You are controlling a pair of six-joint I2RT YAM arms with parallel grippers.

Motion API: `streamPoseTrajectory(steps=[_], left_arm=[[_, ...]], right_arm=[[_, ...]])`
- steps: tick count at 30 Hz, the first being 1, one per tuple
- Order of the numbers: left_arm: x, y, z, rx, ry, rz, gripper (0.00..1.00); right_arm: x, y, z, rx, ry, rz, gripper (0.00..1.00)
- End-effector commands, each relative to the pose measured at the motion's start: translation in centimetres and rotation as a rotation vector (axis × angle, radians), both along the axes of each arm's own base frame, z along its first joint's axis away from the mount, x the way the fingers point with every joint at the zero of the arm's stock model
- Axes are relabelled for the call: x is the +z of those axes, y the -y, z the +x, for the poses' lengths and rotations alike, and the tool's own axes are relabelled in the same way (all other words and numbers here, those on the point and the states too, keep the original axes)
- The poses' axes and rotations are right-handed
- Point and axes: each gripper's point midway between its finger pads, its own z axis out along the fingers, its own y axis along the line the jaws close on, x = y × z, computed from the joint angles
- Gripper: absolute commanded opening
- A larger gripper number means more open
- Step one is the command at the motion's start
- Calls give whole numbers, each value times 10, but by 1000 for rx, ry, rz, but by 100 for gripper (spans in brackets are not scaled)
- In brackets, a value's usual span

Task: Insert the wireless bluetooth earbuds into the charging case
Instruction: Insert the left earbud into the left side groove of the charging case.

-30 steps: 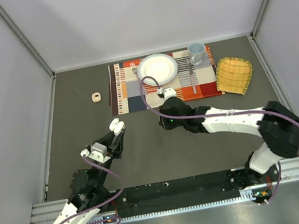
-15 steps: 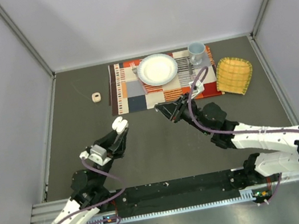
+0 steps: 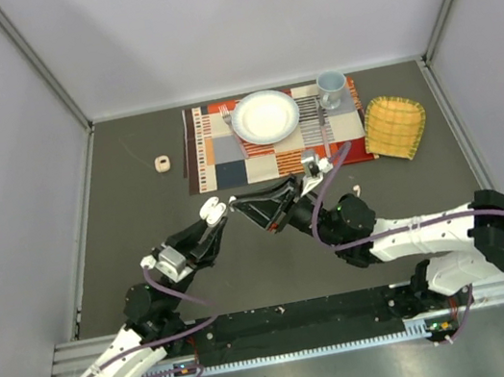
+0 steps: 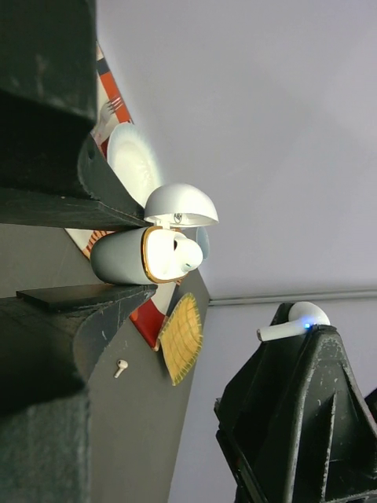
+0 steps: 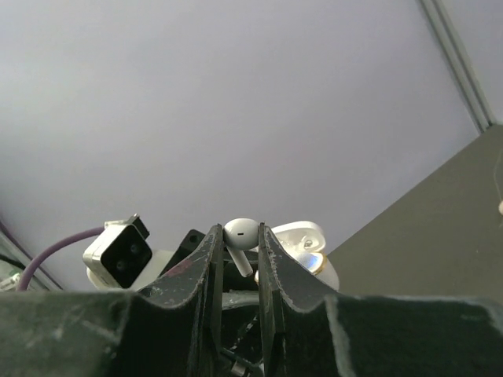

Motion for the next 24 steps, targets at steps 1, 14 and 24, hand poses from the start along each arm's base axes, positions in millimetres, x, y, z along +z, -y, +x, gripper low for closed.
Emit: streamPoseTrajectory(steps=[1, 14, 24], left_arm=[[12, 2, -9, -39, 62, -36, 0], [15, 3, -11, -45, 81, -31, 0], [17, 3, -12, -47, 90, -29, 0]], right_arm=[[39, -11, -18, 26, 128, 67, 0], [21, -44, -26, 62, 159, -21, 0], [4, -57, -19, 1, 161, -114, 0]])
